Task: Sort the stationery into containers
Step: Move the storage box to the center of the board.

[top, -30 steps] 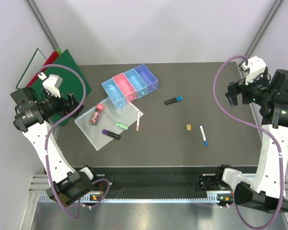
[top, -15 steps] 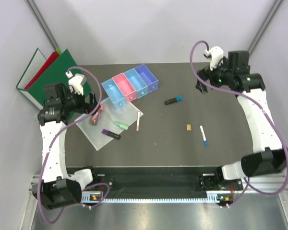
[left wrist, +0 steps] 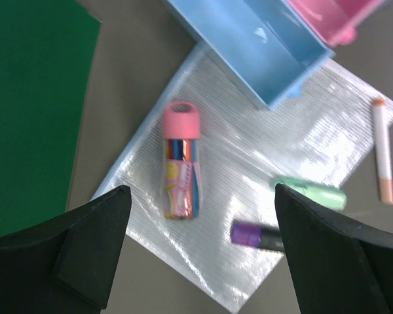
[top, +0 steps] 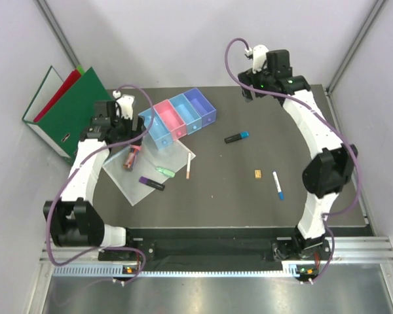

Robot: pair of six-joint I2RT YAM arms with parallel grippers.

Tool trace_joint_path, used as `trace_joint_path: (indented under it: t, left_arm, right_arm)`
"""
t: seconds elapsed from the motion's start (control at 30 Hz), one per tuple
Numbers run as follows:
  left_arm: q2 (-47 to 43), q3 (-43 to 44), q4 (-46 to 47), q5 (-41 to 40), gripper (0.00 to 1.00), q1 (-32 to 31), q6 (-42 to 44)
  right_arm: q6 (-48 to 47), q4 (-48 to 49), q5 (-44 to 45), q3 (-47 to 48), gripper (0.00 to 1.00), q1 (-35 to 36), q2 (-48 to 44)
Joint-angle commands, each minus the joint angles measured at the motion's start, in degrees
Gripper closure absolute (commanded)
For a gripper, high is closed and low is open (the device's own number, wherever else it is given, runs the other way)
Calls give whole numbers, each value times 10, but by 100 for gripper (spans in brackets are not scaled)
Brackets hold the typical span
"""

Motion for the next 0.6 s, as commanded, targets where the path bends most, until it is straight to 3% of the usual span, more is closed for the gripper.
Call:
trace_joint_path:
  t: [0.0, 0.27, 0.47, 0.57]
  left_arm:
    - [56, 41, 91, -94, 6, 1, -56]
    - [163, 102, 127, -144, 12, -48, -81]
    - [231, 140, 143, -159, 30, -71, -82]
    - [259, 159, 149, -169, 31, -73, -92]
  right_arm:
    - [21, 90, 62, 66, 14, 9, 58]
    - [-5, 216, 66, 76, 19, 20, 144]
    - [6, 288, 62, 78, 21, 44, 195]
    - [9, 309, 50, 68, 21, 59, 212]
